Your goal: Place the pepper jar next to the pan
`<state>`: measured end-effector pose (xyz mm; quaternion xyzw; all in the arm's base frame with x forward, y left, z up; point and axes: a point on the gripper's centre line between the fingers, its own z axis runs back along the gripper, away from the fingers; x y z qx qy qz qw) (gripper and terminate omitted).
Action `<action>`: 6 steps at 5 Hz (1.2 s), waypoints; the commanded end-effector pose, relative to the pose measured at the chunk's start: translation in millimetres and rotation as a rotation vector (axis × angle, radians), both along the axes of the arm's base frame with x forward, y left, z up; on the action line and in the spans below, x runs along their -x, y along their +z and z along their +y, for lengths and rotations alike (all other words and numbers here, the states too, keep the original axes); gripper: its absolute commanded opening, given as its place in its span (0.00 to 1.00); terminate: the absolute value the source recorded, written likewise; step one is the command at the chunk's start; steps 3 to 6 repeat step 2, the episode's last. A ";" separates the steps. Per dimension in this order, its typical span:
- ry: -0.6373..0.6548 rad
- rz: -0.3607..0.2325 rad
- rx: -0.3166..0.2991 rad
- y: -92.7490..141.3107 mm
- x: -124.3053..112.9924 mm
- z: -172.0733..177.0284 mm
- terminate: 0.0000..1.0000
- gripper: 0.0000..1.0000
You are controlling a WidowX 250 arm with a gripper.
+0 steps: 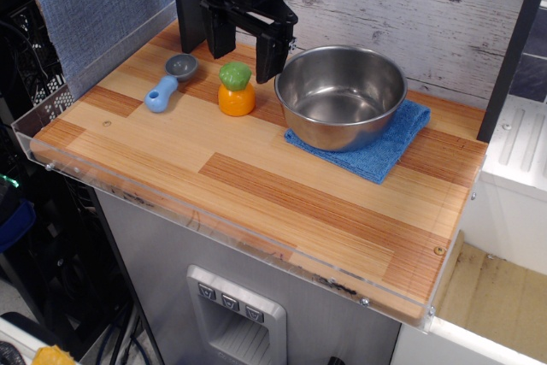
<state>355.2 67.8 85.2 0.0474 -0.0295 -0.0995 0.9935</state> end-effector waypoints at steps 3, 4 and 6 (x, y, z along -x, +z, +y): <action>-0.001 -0.014 -0.015 20.6 8.6 -4.3 1.00 1.00; -0.001 -0.014 -0.015 20.6 8.6 -4.3 1.00 1.00; -0.001 -0.014 -0.015 20.6 8.6 -4.3 1.00 1.00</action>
